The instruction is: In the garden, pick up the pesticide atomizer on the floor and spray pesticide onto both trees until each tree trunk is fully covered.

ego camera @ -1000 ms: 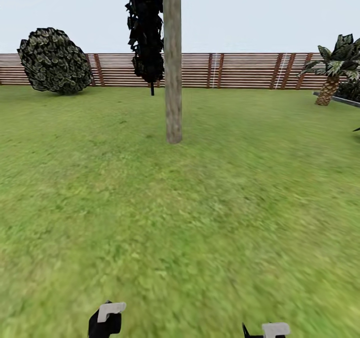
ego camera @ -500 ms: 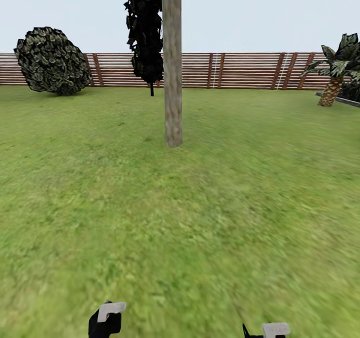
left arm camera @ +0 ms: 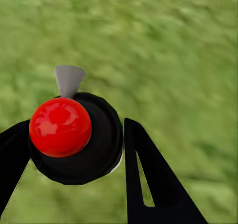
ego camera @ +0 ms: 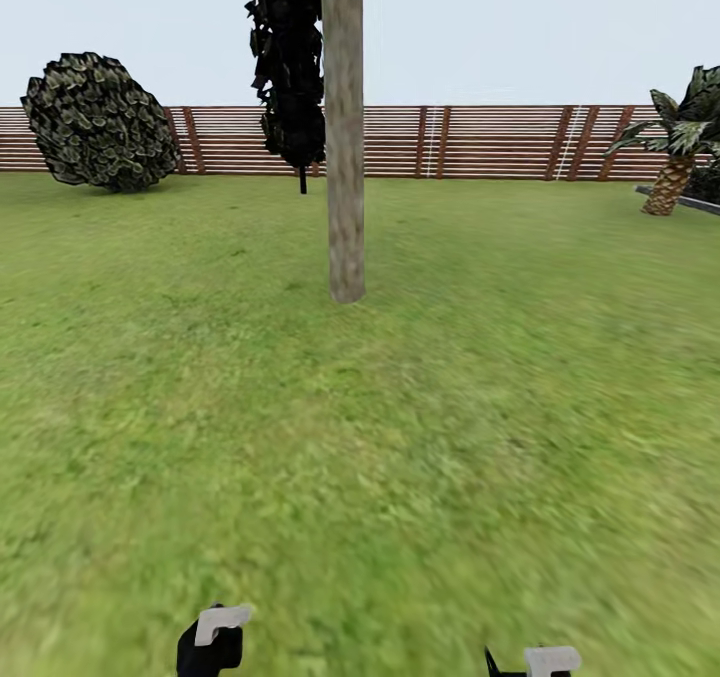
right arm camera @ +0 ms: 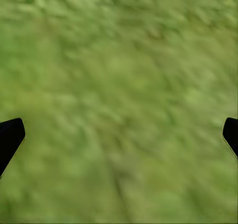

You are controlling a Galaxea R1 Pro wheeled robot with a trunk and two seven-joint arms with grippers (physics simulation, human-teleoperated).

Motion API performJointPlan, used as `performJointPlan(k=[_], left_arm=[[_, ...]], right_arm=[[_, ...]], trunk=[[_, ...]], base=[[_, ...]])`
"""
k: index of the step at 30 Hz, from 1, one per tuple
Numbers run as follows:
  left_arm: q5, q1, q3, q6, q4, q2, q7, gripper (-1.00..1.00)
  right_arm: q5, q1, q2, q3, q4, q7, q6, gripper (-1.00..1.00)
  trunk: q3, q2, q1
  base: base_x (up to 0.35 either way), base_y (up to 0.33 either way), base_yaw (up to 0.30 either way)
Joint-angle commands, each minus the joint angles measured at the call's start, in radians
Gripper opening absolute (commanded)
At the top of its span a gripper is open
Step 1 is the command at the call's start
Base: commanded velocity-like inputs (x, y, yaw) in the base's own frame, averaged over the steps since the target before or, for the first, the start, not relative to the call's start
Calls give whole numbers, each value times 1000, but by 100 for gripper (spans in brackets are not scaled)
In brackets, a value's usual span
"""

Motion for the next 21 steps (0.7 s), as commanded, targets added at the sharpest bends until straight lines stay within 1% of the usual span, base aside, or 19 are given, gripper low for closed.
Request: performJointPlan(k=[1,21], left_arm=[[0,0,0,0,0,0,0,-100],[0,0,0,0,0,0,0,-100]], right_arm=[[0,0,0,0,0,0,0,100],[0,0,0,0,0,0,0,100]], trunk=[[0,0,0],[0,0,0]], base=[[341,0,0],[341,0,0]])
